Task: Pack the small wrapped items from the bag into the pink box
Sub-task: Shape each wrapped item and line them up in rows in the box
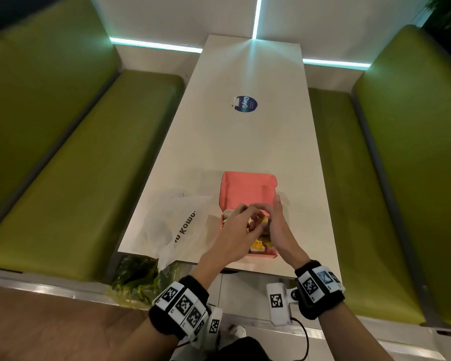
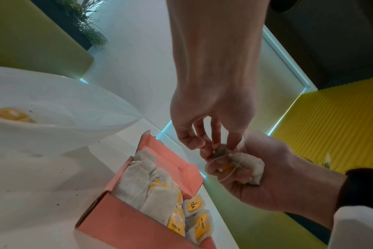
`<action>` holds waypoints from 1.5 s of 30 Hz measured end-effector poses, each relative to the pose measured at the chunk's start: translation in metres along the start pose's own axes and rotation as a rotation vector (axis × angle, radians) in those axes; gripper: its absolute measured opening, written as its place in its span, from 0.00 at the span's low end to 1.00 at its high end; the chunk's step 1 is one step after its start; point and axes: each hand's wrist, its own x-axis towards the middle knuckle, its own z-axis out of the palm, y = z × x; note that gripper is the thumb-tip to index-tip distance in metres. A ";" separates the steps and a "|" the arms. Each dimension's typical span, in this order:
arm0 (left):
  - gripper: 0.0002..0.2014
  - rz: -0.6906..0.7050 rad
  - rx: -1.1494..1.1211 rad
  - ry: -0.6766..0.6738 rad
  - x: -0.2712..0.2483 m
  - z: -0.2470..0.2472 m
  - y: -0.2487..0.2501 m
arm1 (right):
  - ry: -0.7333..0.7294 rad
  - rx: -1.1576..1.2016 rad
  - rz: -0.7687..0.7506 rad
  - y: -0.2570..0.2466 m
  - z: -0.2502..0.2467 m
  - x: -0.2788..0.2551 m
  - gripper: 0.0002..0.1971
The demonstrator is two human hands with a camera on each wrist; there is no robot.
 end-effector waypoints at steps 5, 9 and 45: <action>0.07 -0.088 -0.130 0.079 0.001 0.005 -0.005 | -0.032 0.006 0.020 0.002 -0.002 0.002 0.42; 0.09 -0.195 -0.291 0.198 0.003 0.008 -0.012 | -0.064 -0.103 0.045 0.010 -0.005 0.005 0.40; 0.03 -0.171 -0.678 0.234 -0.005 -0.026 -0.010 | 0.069 0.137 -0.141 0.001 0.017 -0.010 0.06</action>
